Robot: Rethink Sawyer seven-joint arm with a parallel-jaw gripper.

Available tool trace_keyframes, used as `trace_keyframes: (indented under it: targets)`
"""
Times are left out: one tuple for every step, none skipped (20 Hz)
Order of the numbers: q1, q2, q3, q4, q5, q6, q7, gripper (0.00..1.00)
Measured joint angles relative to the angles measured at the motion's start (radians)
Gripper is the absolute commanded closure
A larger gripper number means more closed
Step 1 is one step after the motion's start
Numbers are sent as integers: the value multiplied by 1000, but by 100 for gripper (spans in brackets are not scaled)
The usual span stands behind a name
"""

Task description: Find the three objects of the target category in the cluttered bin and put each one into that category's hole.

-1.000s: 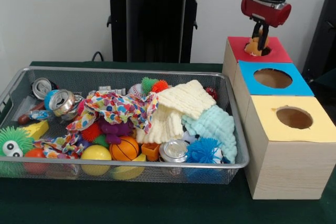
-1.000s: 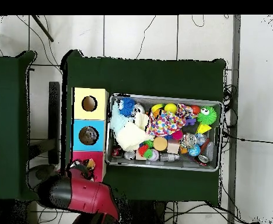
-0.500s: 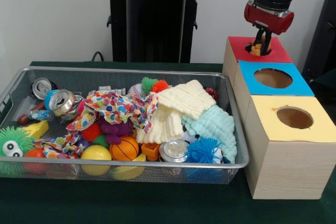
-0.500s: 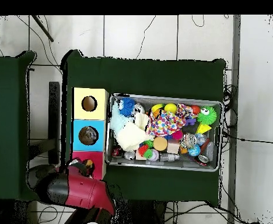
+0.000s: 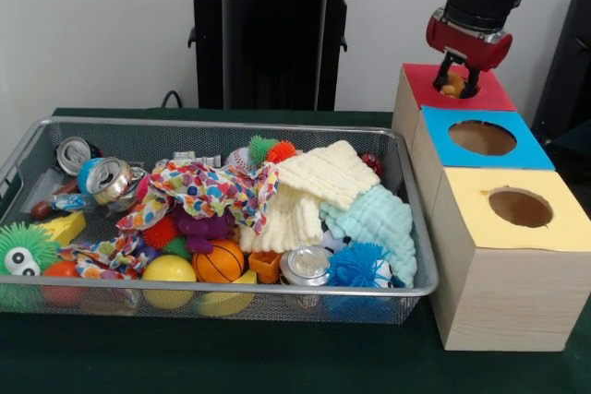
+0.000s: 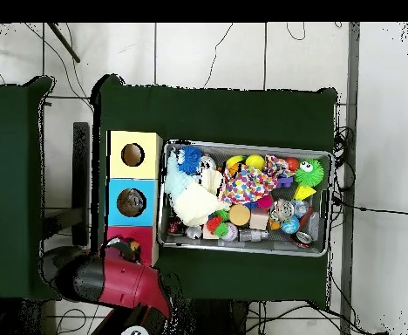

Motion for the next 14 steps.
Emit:
trace_keyframes:
  targets:
    - [10,8,-7,-4,1,2,0,0]
    - [11,8,-8,-6,0,3,0,0]
    - [11,9,-8,-6,0,3,0,0]
    - [11,9,-8,-6,0,3,0,0]
    - [11,9,-8,-7,0,3,0,0]
    - [11,9,-8,-7,0,4,0,0]
    - [11,9,-8,-7,0,3,0,0]
    - [11,9,-8,-6,0,3,0,0]
    - [11,9,-8,-7,0,3,0,0]
    - [11,9,-8,-7,0,3,0,0]
    - [11,9,-8,-7,0,3,0,0]
    - [11,9,-8,-6,0,3,0,0]
    - [11,9,-8,-6,0,3,0,0]
    - [11,9,-8,-6,0,3,0,0]
